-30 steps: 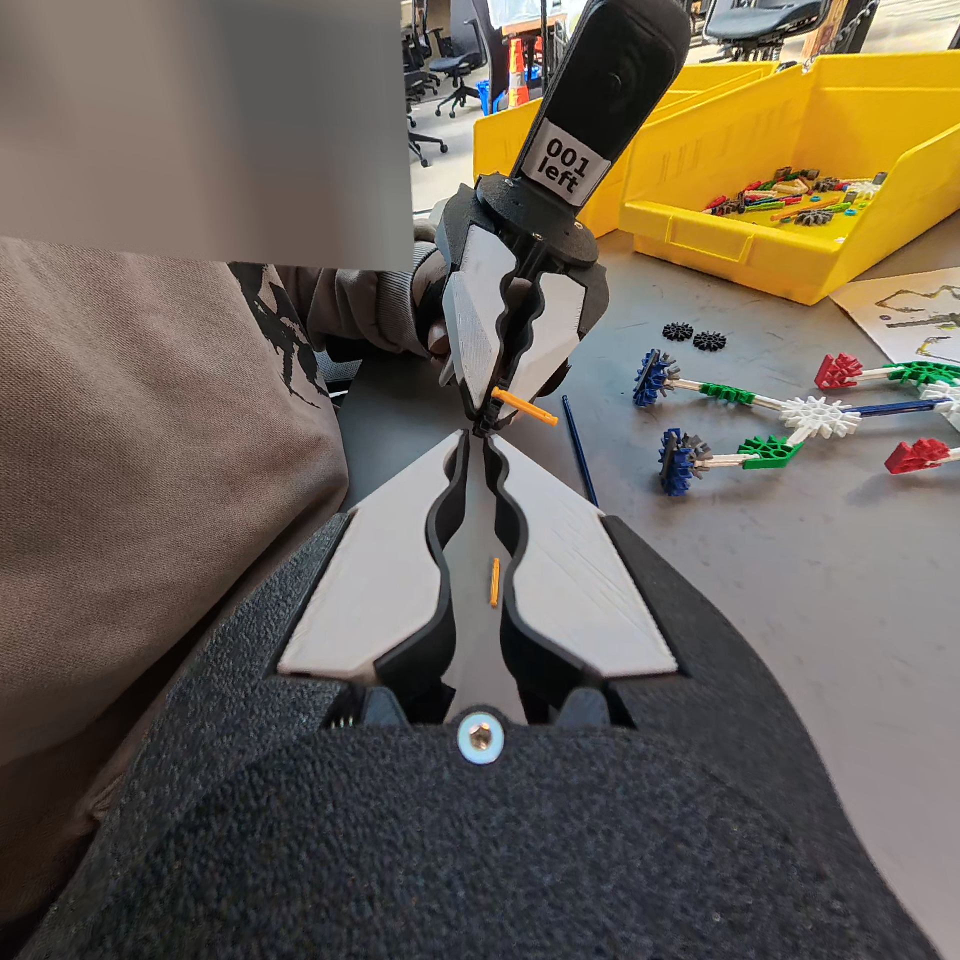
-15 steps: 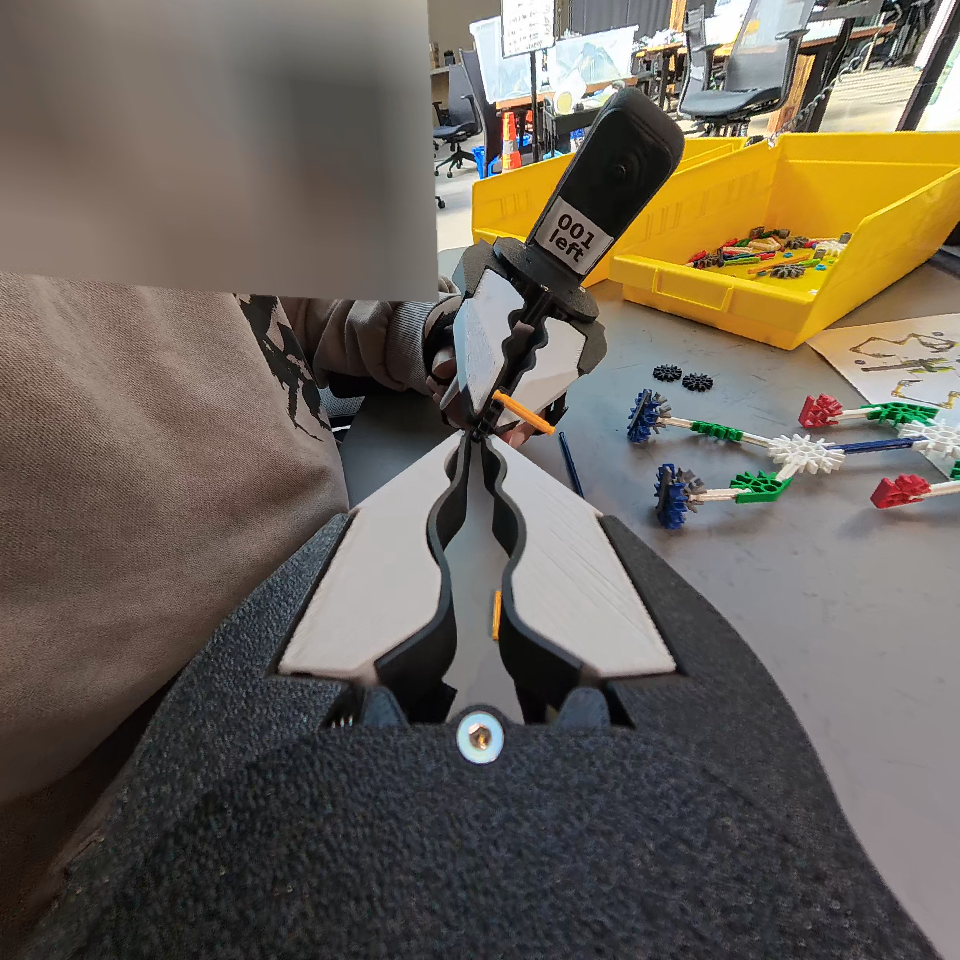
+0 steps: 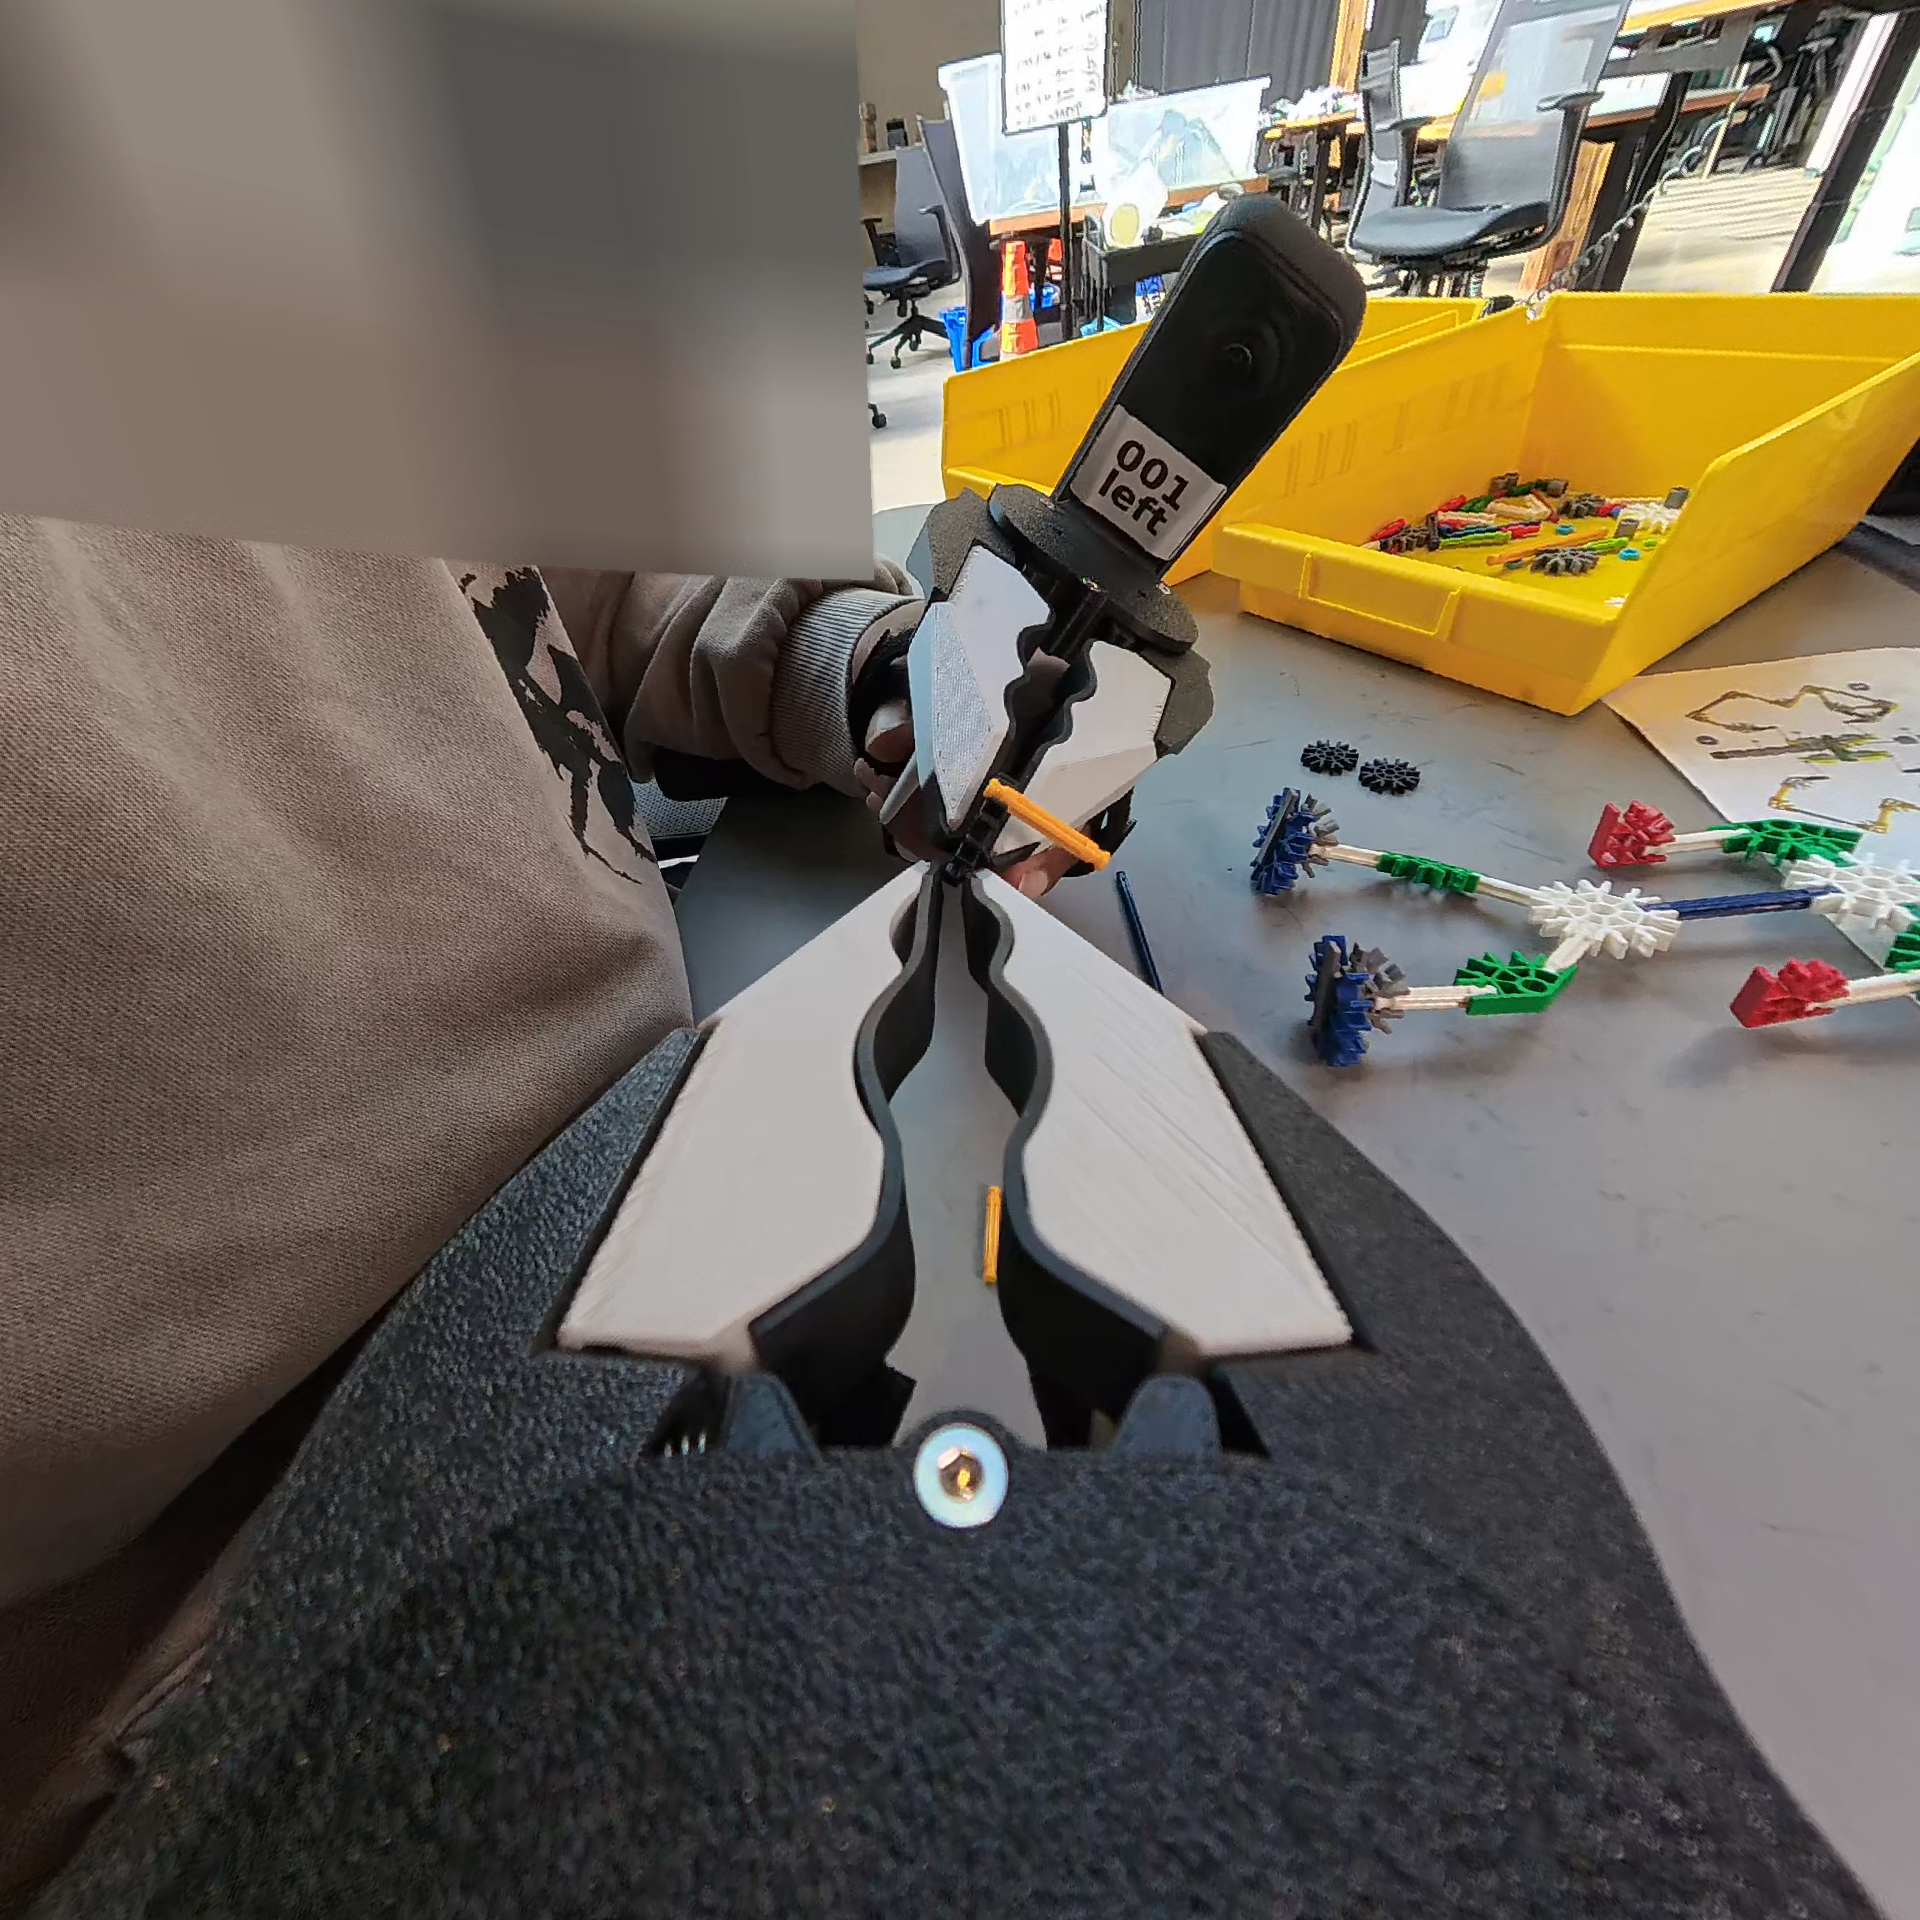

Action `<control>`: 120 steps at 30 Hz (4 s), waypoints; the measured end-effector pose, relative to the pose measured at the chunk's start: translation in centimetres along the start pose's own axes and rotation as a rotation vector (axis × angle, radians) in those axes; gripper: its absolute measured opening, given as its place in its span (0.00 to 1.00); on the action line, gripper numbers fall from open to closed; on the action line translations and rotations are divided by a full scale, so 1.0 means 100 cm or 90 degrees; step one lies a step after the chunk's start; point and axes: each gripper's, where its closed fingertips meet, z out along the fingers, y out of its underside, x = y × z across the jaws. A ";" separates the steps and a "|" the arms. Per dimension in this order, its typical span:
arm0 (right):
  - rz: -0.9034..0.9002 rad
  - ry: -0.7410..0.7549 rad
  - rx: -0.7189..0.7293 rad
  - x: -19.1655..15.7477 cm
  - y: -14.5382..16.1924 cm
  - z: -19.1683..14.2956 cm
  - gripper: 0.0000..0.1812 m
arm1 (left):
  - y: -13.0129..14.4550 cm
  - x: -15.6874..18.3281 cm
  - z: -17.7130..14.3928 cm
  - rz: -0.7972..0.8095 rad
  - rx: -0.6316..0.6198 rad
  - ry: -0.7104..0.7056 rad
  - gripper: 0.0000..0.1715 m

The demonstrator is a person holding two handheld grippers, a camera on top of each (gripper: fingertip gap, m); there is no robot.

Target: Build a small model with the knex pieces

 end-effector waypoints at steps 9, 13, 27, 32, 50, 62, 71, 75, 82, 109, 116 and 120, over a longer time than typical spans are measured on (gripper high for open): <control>0.000 0.012 -0.007 0.005 0.005 0.000 0.01 | 0.002 -0.007 0.000 0.079 -0.016 -0.057 0.01; 0.007 0.025 -0.007 0.011 0.008 -0.001 0.02 | 0.003 -0.013 -0.001 0.149 -0.037 -0.114 0.01; -0.045 0.099 -0.022 0.025 0.010 -0.001 0.05 | 0.015 -0.036 -0.006 0.327 -0.133 -0.273 0.01; -0.077 0.100 -0.046 0.022 0.016 0.003 0.02 | 0.018 -0.035 -0.004 0.382 -0.157 -0.286 0.01; -0.069 0.066 -0.069 0.018 0.021 -0.001 0.06 | 0.031 -0.040 -0.006 0.504 -0.247 -0.321 0.01; -0.087 0.063 -0.147 0.017 0.045 0.004 0.04 | 0.038 -0.042 -0.004 0.434 -0.246 -0.293 0.01; -0.055 0.050 -0.204 0.016 0.059 0.001 0.01 | 0.050 -0.046 -0.004 0.349 -0.271 -0.267 0.02; -0.052 0.052 -0.255 0.014 0.071 0.001 0.01 | 0.059 -0.049 -0.003 0.356 -0.305 -0.268 0.02; -0.069 0.037 -0.423 0.003 0.108 -0.007 0.07 | 0.047 -0.072 -0.024 0.334 -0.312 -0.346 0.01; -0.422 -0.378 -0.719 -0.003 0.114 0.006 0.04 | 0.049 -0.072 -0.030 0.285 -0.305 -0.330 0.01; -0.225 -0.195 -0.481 0.002 0.076 0.001 0.07 | 0.048 -0.069 -0.028 0.278 -0.293 -0.318 0.01; -0.123 -0.053 -0.447 0.011 0.081 -0.013 0.07 | 0.051 -0.070 -0.025 0.271 -0.293 -0.308 0.01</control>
